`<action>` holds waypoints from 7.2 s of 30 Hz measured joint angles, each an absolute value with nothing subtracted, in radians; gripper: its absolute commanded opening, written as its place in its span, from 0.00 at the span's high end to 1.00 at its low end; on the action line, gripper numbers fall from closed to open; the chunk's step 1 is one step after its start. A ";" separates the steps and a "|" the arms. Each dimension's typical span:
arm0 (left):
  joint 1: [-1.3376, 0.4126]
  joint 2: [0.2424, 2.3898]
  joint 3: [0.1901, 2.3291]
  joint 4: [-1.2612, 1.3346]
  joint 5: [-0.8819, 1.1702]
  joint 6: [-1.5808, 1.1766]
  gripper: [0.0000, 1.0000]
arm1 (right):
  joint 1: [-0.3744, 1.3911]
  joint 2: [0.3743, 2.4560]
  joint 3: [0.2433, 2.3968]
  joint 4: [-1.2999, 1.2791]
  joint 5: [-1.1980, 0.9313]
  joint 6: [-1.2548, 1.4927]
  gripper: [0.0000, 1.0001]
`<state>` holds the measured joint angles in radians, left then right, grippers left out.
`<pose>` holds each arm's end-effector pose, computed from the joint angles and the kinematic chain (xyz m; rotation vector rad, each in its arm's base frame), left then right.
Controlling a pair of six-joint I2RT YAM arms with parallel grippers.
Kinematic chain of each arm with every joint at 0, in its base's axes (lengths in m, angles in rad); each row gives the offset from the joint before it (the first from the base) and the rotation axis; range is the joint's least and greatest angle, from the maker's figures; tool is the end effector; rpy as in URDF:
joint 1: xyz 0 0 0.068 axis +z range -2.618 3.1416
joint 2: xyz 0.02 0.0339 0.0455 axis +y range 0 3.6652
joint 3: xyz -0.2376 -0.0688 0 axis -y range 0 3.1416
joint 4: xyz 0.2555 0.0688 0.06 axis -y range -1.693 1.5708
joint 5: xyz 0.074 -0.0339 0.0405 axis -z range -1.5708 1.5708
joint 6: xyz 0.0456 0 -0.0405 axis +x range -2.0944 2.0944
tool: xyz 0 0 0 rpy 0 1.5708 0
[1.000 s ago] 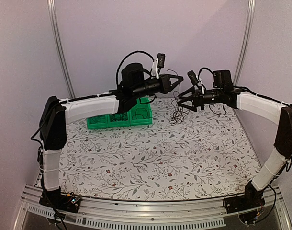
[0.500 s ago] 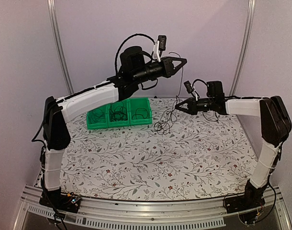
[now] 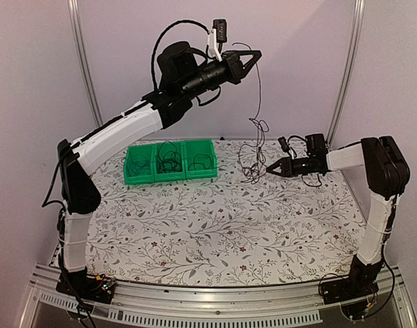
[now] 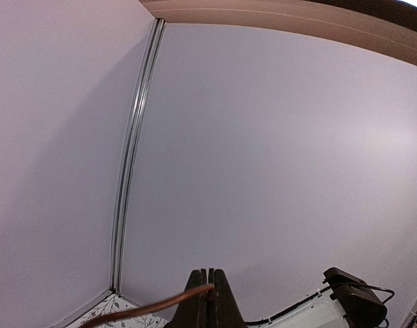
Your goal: Untangle the cables
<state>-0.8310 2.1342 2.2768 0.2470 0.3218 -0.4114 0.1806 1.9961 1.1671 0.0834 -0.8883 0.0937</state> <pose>0.3262 -0.3788 0.4546 0.5637 1.1749 -1.2667 0.3974 0.1085 0.1124 -0.5510 2.1686 1.1637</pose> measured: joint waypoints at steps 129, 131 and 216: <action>-0.844 1.918 2.229 0.276 0.091 -0.537 1.00 | 0.688 2.016 1.716 0.241 -1.219 0.249 1.00; -0.844 1.917 2.225 0.273 0.090 -0.534 0.99 | 0.684 2.016 1.716 0.240 -1.215 0.255 1.00; -0.723 1.938 1.642 0.154 0.145 -0.514 1.00 | 0.453 1.764 1.345 -0.315 -0.797 -0.233 0.53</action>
